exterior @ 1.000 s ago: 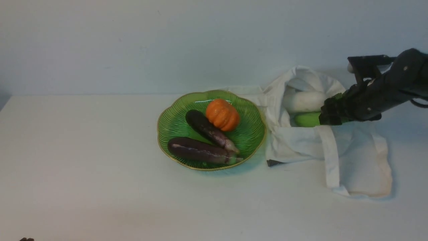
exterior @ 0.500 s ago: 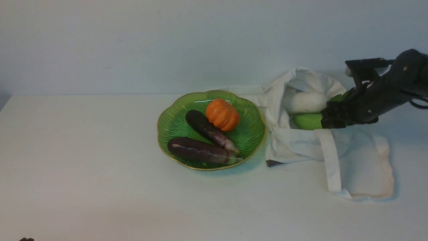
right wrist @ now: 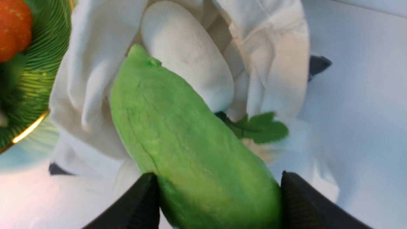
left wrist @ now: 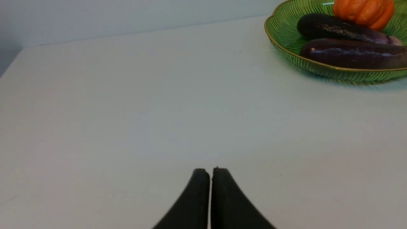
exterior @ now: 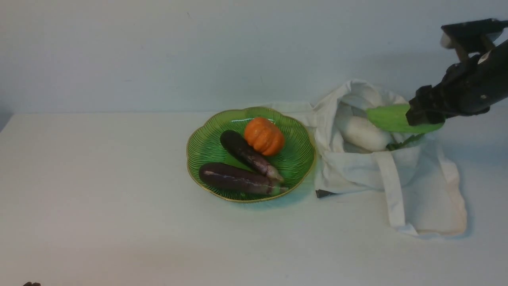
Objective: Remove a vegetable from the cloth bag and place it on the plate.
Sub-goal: Use the right arm to grab a chayote from the bag, then use the right arm to put the chayote into the empty plate on the left
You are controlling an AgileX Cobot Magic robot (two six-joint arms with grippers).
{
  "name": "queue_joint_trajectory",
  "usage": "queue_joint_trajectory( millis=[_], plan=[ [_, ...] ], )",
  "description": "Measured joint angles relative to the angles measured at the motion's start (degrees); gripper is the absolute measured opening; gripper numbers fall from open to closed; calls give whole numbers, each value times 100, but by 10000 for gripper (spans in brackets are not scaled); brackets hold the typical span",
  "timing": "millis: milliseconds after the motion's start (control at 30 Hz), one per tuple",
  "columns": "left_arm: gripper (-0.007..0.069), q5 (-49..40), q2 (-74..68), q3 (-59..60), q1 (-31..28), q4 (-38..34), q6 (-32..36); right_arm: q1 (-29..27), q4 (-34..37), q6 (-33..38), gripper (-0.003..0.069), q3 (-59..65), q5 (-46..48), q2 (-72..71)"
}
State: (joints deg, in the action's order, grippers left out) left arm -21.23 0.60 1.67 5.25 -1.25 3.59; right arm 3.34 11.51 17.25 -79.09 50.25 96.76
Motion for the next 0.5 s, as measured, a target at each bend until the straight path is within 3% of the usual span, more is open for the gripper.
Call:
queue_joint_trajectory(
  millis=[100, 233, 500],
  plan=[
    [-5, 0, 0, 0, 0, 0, 0, 0, 33, -191, 437, 0, 268, -341],
    [-5, 0, 0, 0, 0, 0, 0, 137, 904, -193, 437, 0, 314, -507],
    [-5, 0, 0, 0, 0, 0, 0, 1309, 2253, 243, 437, 0, -789, 319]
  ],
)
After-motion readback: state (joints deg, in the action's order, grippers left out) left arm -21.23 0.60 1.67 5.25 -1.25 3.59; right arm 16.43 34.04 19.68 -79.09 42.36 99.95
